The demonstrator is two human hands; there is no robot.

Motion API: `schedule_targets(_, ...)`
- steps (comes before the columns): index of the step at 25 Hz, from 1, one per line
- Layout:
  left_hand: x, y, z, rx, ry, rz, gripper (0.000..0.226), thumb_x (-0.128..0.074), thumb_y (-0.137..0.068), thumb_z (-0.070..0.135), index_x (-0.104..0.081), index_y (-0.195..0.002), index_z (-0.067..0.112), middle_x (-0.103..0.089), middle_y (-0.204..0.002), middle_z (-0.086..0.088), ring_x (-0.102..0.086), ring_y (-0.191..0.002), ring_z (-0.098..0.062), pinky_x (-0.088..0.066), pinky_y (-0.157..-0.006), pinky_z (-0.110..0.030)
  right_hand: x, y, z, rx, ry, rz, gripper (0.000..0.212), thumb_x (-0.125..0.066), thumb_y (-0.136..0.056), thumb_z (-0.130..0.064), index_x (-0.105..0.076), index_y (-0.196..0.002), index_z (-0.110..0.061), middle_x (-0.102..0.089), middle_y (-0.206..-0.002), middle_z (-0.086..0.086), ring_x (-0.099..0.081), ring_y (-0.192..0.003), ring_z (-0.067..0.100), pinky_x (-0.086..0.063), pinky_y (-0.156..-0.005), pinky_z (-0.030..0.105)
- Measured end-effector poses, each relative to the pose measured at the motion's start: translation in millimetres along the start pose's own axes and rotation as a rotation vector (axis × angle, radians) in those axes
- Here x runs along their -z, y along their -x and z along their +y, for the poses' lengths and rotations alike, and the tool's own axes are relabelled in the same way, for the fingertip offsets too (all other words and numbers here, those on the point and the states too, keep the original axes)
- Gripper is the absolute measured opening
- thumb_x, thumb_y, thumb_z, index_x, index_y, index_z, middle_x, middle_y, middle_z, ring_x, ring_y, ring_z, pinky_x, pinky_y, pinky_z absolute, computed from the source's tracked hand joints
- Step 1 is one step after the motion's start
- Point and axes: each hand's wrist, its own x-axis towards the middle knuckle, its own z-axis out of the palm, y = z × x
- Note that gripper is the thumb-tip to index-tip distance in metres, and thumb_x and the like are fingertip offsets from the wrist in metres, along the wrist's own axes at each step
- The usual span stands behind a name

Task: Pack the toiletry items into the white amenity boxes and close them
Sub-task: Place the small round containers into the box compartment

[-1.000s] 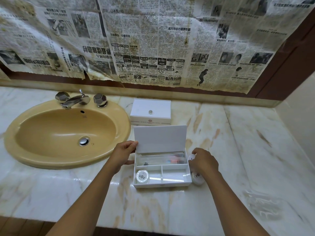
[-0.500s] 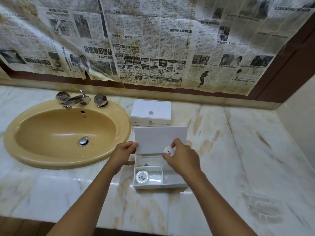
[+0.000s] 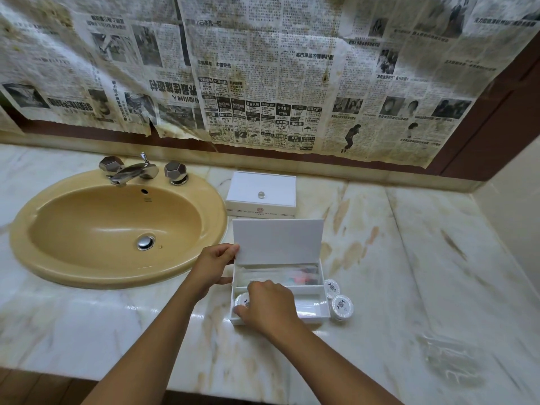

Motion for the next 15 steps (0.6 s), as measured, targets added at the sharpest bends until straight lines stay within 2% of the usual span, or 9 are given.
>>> schedule_targets(6,0.6,-1.5,-1.1,0.001,0.001,-0.005,0.026,-0.056,-0.099,0.03,-0.072,-0.097,0.01,-0.073,-0.104,-0.006,-0.068,-0.101,-0.013,-0.056,-0.058,-0.028,-1.7,1.7,5.2,0.002,0.009,0.029,0.041,-0.053,-0.087,-0.05,-0.059,-0.106,-0.014,-0.064,-0.109,0.009,-0.059,-0.103,0.03,-0.041,-0.079,0.034)
schedule_targets(10,0.1,-0.6,0.3,0.006,0.004,-0.009,0.026,-0.055,-0.099,0.029,-0.072,-0.097,0.01,-0.073,-0.103,-0.005,-0.068,-0.099,-0.012,-0.055,-0.056,-0.027,-3.8,0.5,6.7,0.018,0.016,0.009,0.036,-0.052,-0.088,-0.041,-0.06,-0.107,-0.011,-0.064,-0.109,0.011,-0.059,-0.103,0.03,-0.041,-0.077,0.033)
schedule_targets(15,0.8,-1.1,-0.7,0.006,0.005,-0.005,0.026,-0.055,-0.099,0.03,-0.072,-0.099,0.009,-0.073,-0.106,-0.007,-0.068,-0.1,-0.013,-0.055,-0.056,-0.026,-10.4,0.0,0.5,0.056,-0.012,-0.028,0.035,-0.051,-0.088,-0.037,-0.062,-0.102,-0.007,-0.062,-0.11,0.013,-0.058,-0.102,0.033,-0.032,-0.071,0.033)
